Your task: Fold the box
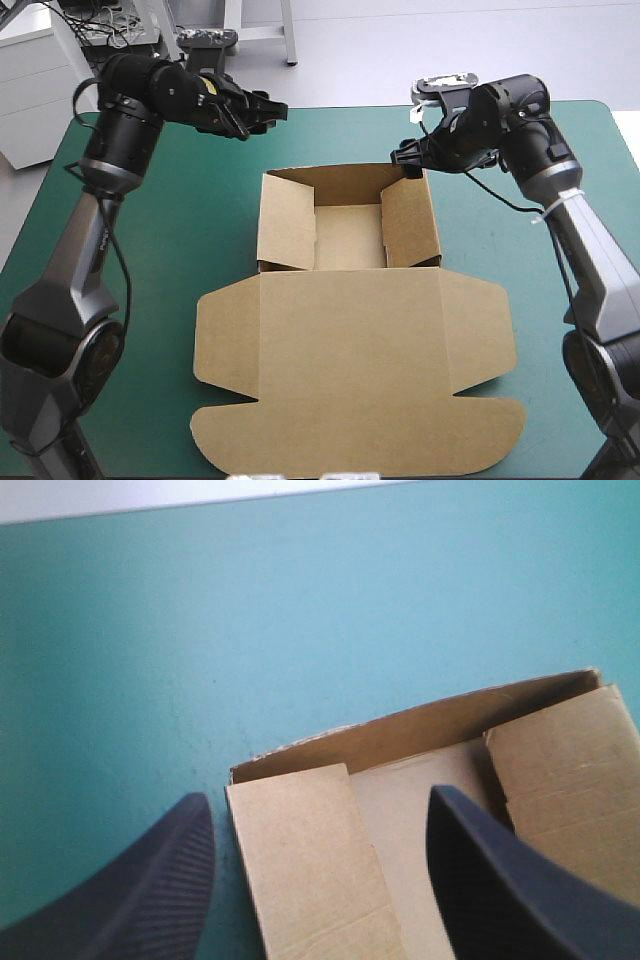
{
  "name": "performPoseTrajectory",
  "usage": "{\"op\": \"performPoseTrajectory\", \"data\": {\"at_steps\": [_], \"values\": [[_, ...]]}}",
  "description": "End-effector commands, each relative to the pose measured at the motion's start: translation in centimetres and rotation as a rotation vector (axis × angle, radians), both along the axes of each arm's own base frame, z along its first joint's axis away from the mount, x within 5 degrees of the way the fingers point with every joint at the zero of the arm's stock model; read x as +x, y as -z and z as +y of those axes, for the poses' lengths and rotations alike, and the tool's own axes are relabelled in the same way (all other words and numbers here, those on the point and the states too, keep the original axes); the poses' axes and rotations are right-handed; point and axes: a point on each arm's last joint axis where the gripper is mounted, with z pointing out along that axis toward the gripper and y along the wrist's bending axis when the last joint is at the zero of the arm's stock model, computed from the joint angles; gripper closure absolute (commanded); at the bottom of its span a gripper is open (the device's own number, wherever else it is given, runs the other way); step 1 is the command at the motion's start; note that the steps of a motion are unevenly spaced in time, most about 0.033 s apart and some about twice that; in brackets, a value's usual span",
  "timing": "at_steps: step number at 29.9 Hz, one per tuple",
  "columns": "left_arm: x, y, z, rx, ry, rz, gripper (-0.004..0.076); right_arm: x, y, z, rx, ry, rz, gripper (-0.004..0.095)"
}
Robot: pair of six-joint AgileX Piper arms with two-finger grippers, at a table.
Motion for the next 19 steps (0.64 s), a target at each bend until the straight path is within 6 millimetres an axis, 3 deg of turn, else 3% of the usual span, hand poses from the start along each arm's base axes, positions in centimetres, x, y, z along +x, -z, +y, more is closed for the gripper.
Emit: {"op": "performPoseTrajectory", "data": {"at_steps": [1,6,7,12,19], "values": [[-5.4,-5.8,2.0,-0.022,0.041,-0.142,0.0351,-3.2,-4.9,-1.4,0.027,-0.005,-0.139,0.0119],[-11.0,-9.7,4.1,-0.052,0.06,-0.262,0.0713,-5.0,-6.6,-1.5,0.097,-0.027,-0.167,0.0119],[-12.1,-10.2,4.4,-0.066,0.073,-0.274,0.0755,-5.0,-6.6,-1.5,0.102,-0.029,-0.166,0.0119],[-18.1,-11.5,6.2,-0.086,0.148,-0.334,0.0756,-4.5,-6.2,-1.4,0.083,-0.026,-0.158,0.0119],[-23.5,-9.3,8.8,-0.037,0.12,-0.311,0.0756,-1.9,-3.2,-0.6,0.051,-0.013,-0.08,0.0119]]}}
